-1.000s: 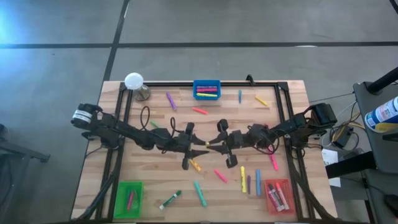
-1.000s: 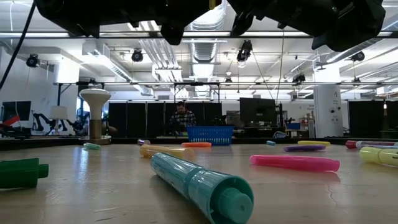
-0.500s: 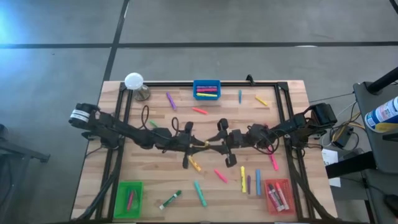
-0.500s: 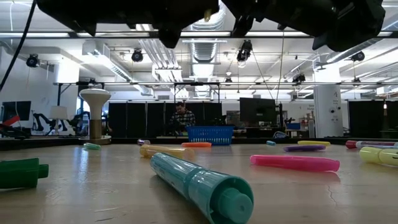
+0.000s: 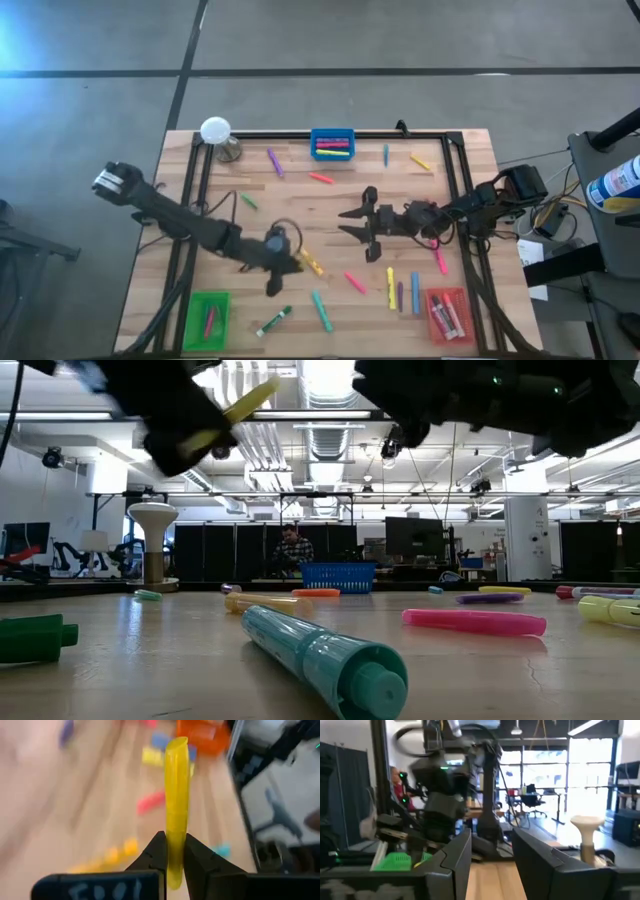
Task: Pick & Place Markers
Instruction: Put the left yellow pen into the green bin
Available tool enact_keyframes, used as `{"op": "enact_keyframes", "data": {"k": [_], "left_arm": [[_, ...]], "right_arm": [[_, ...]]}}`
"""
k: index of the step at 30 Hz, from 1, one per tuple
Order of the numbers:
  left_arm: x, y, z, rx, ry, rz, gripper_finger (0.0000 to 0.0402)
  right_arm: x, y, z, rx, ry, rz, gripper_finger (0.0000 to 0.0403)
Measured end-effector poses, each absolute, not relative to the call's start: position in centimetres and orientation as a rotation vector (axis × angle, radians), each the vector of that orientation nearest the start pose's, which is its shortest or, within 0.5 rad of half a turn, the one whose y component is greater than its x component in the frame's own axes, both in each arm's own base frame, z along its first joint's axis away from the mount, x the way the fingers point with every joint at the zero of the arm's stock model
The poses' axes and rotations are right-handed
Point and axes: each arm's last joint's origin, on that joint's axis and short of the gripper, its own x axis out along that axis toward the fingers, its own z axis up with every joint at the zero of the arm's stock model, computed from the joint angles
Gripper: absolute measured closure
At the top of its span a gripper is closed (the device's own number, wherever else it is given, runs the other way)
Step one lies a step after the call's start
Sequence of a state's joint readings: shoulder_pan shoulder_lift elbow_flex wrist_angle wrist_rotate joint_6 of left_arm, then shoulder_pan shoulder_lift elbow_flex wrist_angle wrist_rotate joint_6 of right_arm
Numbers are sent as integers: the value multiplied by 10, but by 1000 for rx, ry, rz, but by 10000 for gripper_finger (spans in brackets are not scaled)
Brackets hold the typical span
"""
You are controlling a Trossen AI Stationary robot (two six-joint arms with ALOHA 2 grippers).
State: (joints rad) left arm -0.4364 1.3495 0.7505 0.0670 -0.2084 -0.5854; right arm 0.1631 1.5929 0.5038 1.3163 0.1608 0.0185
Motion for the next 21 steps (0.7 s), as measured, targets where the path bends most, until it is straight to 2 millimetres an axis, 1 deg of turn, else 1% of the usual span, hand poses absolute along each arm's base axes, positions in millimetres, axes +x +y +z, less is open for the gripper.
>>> {"op": "enact_keyframes", "data": {"k": [3,6,11,18,21], "left_arm": [[241,-131,216,-446,697,-16,372],[224,-146,216,-482,824,46,372],[197,-170,229,-539,969,114,372],[159,-205,249,-676,1079,140,372],[139,-219,252,-749,1136,133,372]], "right_arm": [[278,41,192,63,-194,3,279],[275,40,188,75,-176,-3,289],[271,39,182,76,-152,-20,302],[267,39,177,73,-133,-17,314],[265,39,175,74,-124,-17,319]]}}
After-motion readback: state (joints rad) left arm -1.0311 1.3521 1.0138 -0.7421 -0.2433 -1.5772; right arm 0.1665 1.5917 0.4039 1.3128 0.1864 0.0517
